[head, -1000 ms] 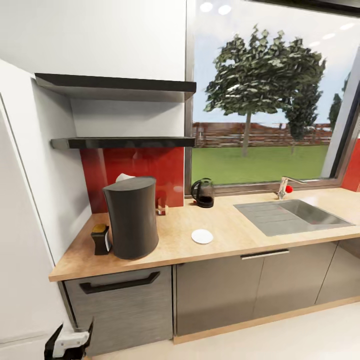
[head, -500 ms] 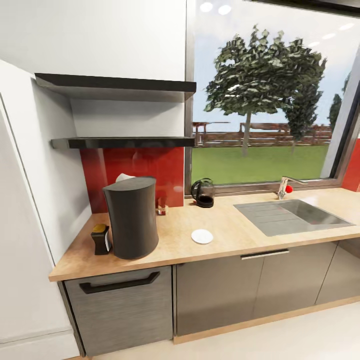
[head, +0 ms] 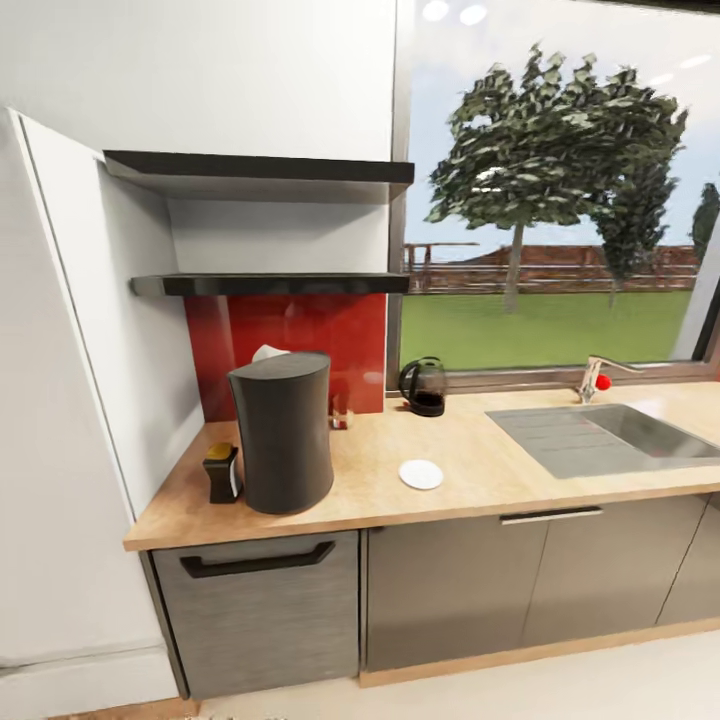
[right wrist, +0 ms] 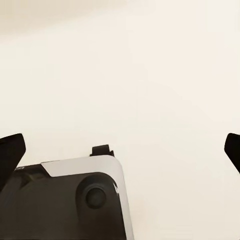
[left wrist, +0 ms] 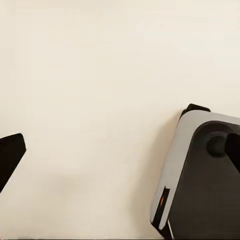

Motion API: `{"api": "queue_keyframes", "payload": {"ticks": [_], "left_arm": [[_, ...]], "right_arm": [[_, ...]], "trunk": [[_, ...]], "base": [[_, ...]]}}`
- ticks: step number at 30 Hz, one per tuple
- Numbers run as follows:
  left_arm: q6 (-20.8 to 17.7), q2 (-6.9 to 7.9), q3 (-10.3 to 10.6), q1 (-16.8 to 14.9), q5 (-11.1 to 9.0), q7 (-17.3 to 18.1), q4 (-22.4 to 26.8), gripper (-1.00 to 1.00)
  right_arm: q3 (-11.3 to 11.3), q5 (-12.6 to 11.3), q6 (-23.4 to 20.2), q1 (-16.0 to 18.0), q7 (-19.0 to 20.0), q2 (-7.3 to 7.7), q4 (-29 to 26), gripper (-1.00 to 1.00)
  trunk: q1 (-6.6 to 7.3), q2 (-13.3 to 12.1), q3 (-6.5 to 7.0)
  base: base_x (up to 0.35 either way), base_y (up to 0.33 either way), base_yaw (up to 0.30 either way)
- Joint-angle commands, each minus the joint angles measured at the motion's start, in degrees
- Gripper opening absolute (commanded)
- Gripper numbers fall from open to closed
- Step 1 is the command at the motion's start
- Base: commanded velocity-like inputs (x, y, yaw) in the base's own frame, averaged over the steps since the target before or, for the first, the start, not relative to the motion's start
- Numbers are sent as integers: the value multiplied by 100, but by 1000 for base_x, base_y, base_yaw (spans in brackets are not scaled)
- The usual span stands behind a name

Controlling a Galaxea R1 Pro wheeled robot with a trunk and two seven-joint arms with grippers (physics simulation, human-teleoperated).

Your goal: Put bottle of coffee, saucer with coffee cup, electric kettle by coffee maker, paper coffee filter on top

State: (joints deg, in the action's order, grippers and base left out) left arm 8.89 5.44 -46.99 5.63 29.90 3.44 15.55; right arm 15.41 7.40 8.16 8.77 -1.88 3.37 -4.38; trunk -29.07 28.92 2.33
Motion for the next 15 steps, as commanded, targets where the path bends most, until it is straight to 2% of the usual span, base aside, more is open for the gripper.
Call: {"api": "queue_keyframes", "payload": {"ticks": [1,4,9,15], "left_arm": [[-6,-8,-48,-1,68,-24,0,100],[-33,-14,-48,-1,98,-95,-5,100],[-51,-31,-35,-1,124,-152,-9,100],[-61,-68,215,-1,171,-164,-28,100]], "right_arm": [[43,60,20,2,-14,2,8,100],[46,60,20,2,-14,5,8,100],[44,60,21,2,-14,6,8,100],[42,60,23,2,-14,6,8,100]], "trunk": [[-1,1,-3],[-1,1,-13],[-1,1,-33],[-1,1,-56]], "base": [[0,0,265],[0,-19,267],[0,-185,269],[0,-262,269]]}}
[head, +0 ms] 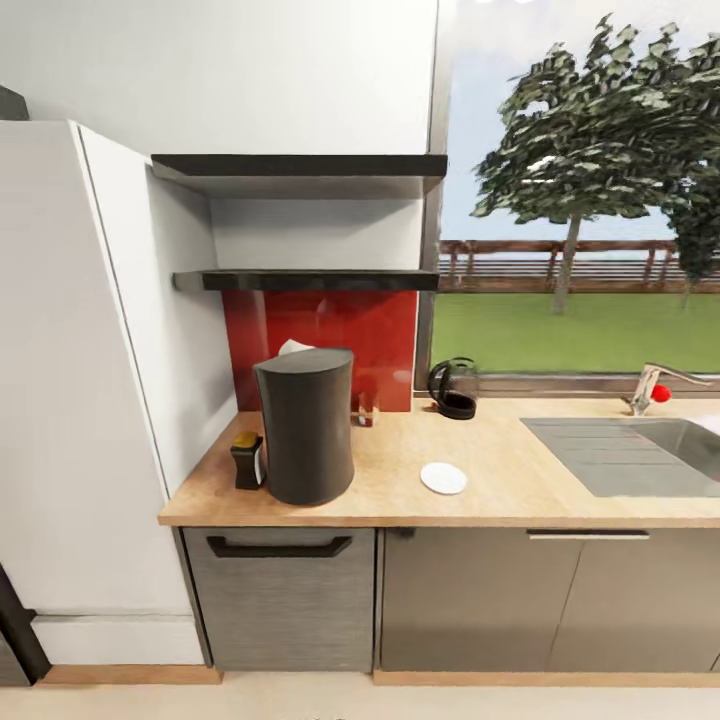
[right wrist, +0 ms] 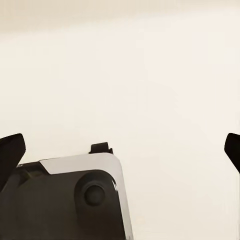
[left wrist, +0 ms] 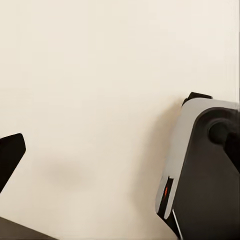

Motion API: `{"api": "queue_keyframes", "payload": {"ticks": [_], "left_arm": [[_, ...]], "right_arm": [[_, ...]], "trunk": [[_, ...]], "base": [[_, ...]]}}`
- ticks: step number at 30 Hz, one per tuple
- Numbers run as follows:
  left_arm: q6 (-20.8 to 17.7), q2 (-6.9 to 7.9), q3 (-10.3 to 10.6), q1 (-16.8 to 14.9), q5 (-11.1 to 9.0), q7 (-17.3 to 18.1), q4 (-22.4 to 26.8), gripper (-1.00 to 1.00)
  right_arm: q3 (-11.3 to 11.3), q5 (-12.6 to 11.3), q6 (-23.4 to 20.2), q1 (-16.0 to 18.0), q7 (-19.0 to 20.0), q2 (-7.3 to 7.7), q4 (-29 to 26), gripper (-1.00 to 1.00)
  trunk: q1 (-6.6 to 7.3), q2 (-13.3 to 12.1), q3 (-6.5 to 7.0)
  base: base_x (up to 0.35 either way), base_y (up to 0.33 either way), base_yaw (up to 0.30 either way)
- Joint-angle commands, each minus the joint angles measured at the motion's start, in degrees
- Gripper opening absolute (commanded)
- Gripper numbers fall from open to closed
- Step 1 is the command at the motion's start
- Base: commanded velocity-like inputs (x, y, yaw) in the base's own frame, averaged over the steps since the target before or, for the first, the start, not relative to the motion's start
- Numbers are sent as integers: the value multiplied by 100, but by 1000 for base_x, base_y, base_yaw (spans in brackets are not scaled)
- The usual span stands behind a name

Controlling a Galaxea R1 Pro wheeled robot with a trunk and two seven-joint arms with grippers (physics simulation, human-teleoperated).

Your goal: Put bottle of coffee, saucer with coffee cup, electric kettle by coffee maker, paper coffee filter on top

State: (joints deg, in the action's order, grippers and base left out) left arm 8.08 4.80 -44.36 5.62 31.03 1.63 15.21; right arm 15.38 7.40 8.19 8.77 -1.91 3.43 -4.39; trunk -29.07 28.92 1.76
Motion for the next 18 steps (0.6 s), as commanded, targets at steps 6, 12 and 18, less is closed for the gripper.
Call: {"api": "queue_keyframes", "payload": {"ticks": [6,12,18], "left_arm": [[18,-10,274,-16,94,12,-371,100],[21,-14,322,-17,96,19,-387,100],[26,-6,324,-17,89,5,-387,100]], "right_arm": [[52,60,20,2,-11,0,9,100],[53,60,16,2,-20,2,9,100],[59,66,16,2,-27,7,13,100]], "trunk": [[-1,2,-23],[-1,2,-43],[-1,2,-45]], "base": [[0,-272,269],[0,-274,219],[0,-274,27]]}}
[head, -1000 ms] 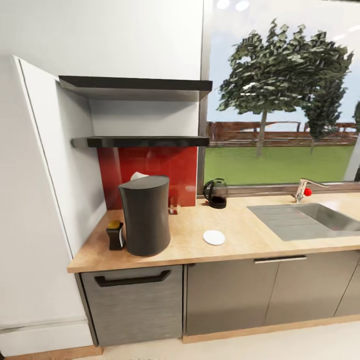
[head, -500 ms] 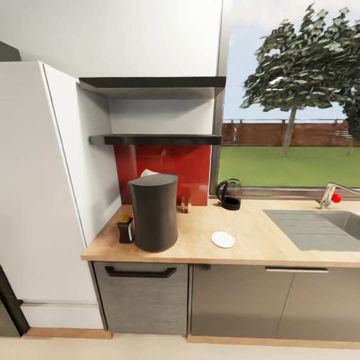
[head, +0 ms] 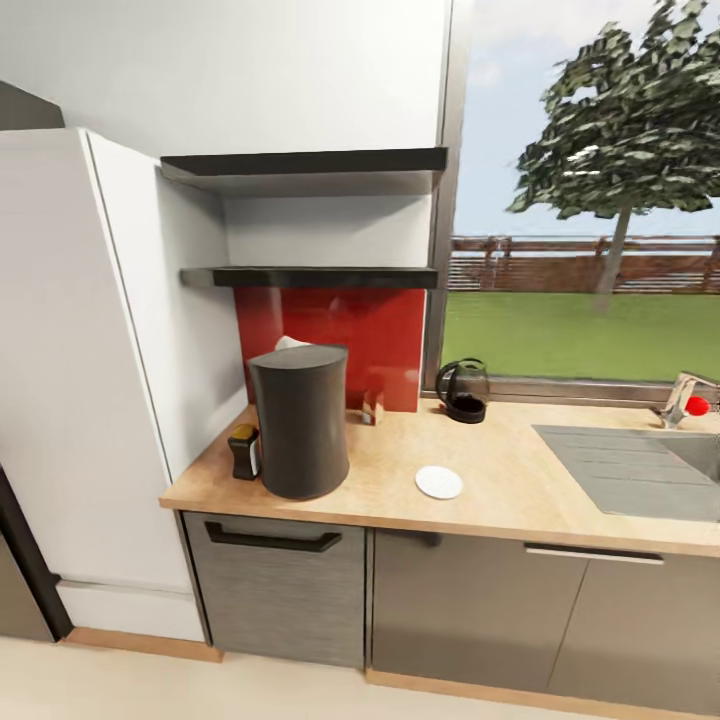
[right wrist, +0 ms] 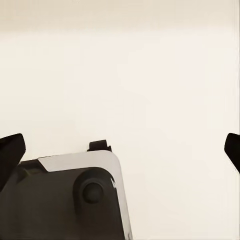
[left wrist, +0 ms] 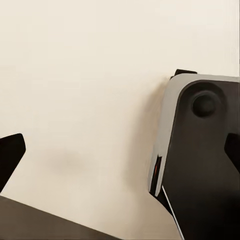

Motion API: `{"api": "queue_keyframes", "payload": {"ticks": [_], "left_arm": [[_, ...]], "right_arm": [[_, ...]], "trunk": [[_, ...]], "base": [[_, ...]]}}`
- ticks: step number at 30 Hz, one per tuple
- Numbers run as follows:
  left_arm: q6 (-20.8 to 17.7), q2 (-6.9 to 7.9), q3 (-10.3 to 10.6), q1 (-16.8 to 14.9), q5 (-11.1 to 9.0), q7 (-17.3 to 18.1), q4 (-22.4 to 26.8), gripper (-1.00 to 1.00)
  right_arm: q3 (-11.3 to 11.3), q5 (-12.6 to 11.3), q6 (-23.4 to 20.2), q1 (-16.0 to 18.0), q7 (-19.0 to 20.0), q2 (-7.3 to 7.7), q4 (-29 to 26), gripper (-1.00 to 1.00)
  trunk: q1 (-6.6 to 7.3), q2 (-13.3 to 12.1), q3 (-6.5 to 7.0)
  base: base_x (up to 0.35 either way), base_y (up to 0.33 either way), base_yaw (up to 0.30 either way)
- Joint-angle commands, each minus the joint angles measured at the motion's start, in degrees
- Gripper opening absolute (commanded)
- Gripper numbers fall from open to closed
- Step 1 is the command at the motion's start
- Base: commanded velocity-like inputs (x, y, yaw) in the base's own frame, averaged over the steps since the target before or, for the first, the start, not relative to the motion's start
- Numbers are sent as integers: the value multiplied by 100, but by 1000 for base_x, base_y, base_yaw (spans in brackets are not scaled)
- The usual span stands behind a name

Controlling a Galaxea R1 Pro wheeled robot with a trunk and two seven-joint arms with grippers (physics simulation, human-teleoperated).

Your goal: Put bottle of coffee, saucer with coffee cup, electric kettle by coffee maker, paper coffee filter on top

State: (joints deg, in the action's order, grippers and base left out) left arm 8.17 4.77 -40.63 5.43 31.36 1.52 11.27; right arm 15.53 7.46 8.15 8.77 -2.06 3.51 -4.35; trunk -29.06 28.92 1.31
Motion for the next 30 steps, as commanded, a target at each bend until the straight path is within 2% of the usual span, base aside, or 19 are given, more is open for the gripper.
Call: {"api": "queue_keyframes", "payload": {"ticks": [1,30], "left_arm": [[18,-3,-47,2,55,16,6,100],[27,-20,-41,2,54,8,6,100]], "right_arm": [[46,61,20,2,-12,3,9,100],[38,63,26,2,-13,22,13,100]], "trunk": [[-1,2,0],[-1,2,0]], "base": [[0,-274,4],[0,-274,0]]}}
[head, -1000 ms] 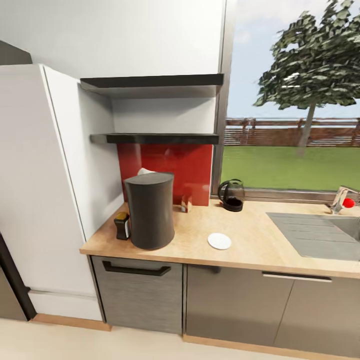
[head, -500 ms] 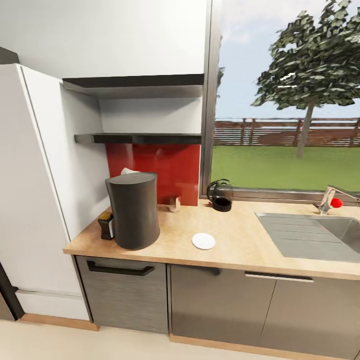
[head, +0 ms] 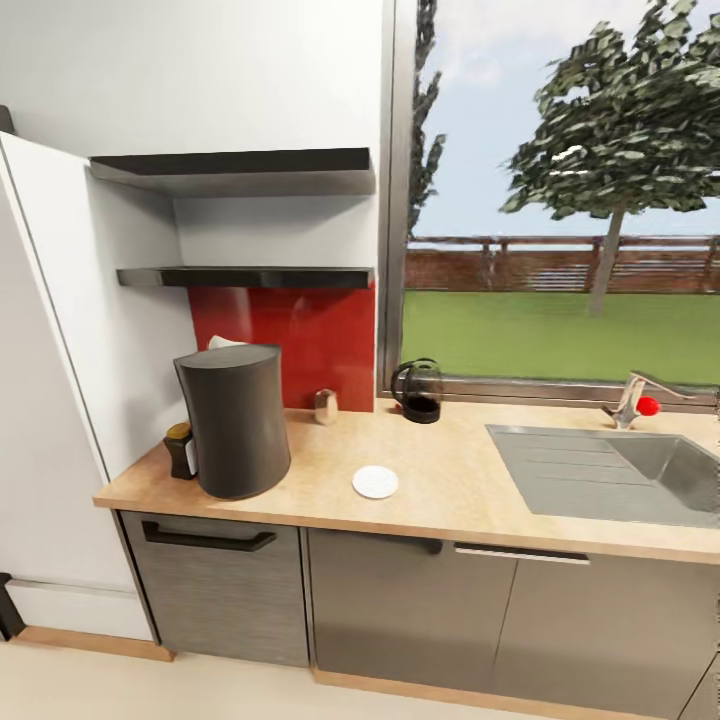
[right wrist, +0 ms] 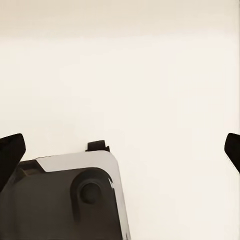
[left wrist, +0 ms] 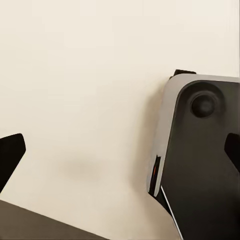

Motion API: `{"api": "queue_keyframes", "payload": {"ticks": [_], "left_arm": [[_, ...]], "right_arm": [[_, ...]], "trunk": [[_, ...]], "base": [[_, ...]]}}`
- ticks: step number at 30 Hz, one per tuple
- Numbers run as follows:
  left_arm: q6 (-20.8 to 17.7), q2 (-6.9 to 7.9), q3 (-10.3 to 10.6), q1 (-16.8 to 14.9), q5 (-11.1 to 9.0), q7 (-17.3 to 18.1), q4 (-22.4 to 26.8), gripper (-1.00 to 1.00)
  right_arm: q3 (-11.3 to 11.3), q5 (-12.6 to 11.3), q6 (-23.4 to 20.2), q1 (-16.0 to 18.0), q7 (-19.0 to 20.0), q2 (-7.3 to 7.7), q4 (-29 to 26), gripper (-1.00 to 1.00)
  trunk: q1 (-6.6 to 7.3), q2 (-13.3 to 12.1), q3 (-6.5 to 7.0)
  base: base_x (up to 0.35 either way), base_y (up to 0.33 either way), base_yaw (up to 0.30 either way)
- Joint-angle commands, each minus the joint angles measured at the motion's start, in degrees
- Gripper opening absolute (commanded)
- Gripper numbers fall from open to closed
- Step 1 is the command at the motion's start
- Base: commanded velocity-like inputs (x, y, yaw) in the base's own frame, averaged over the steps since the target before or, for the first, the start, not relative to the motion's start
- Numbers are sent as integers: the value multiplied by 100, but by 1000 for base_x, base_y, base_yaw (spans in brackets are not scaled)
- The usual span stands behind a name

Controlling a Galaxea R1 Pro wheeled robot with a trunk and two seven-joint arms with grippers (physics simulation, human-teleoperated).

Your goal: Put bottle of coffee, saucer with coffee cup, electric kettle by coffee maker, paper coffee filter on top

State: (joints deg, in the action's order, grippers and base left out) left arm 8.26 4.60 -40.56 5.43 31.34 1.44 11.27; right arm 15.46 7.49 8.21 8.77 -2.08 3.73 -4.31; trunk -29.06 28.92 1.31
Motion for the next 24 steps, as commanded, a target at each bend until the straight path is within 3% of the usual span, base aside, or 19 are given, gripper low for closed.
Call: {"api": "queue_keyframes", "payload": {"ticks": [1,15,24], "left_arm": [[18,-3,-48,2,56,15,6,100],[18,6,-57,2,47,10,6,100],[22,8,-57,2,50,6,6,100]], "right_arm": [[48,60,18,2,-11,-2,9,100],[62,50,14,2,-20,-4,0,100],[58,50,14,2,-20,-14,7,100]], "trunk": [[-2,2,0],[-2,2,1],[-2,2,43]], "base": [[0,-274,0],[19,-268,-2],[23,-61,-150]]}}
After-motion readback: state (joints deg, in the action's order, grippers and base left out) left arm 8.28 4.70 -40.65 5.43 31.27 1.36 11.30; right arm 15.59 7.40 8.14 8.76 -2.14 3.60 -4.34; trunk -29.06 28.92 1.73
